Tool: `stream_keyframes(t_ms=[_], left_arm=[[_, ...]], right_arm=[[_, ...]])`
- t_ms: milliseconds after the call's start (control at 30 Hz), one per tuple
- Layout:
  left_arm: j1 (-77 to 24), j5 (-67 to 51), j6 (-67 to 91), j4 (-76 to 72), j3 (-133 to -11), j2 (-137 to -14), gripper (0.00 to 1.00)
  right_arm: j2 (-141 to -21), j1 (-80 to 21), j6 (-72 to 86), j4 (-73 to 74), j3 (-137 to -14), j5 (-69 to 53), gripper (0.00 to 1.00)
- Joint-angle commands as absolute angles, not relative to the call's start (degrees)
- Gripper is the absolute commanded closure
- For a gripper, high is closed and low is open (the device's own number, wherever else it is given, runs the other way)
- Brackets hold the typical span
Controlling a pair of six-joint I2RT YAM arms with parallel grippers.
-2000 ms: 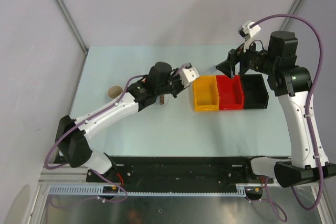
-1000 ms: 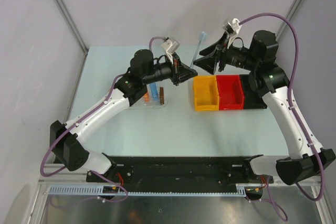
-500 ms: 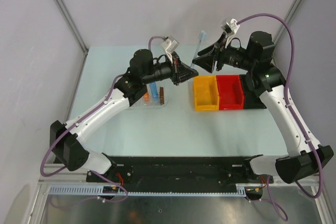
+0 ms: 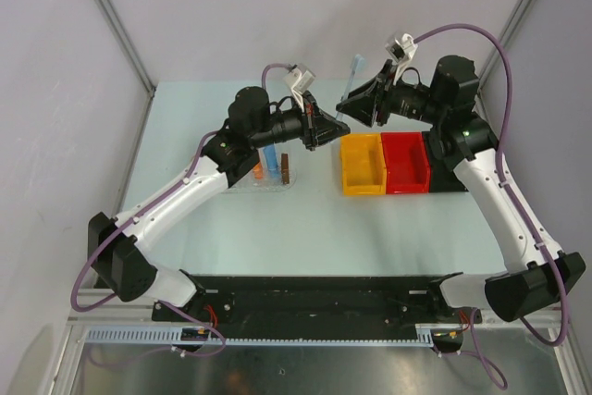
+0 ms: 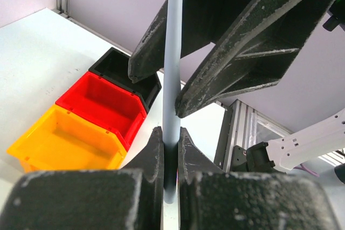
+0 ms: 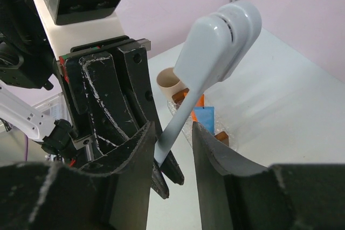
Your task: Prepare toiletry sets of a toothbrush and toothpaste on the tray
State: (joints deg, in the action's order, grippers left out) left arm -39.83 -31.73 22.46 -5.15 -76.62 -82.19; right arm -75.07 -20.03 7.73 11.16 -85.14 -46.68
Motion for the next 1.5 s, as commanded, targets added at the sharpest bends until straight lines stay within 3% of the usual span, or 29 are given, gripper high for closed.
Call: stream_keyframes(t_ms=[0, 300, 567, 767, 967, 1167, 1467], left_arm=[[-39.5, -32.2, 21.9, -7.3, -79.5, -81.3, 1.00], [-39.5, -32.1, 21.4, -7.3, -80.1, -81.8, 1.00], [-39.5, -32.3, 20.9, -7.2, -79.9, -81.8, 1.00], [-38.6, -33.2, 20.1, -6.4, -79.5, -81.3, 0.57], [-36.9, -34.6, 17.3, -5.6, -77.4, -78.9, 0.28], [-34.6, -37.3, 12.8, -4.7, -75.7, -74.5, 0.18], [-33.8, -43.5, 8.7, -4.0, -79.5, -74.5, 0.23]], right_arm=[[-75.1, -20.4, 9.0, 8.1, -84.6, -48.5, 0.63], [-75.2, -21.3, 8.2, 8.5, -84.4, -49.8, 0.77], [-74.8, -21.4, 7.9, 9.0, -84.4, -49.5, 0.99], [-73.1, -20.2, 6.8, 10.8, -84.5, -47.1, 1.00], [-71.8, -19.5, 3.2, 14.1, -84.6, -44.3, 1.00], [-71.2, -19.7, 0.2, 17.6, -84.7, -43.0, 1.00], [-72.2, -20.5, -2.5, 20.1, -84.5, -47.0, 1.00]])
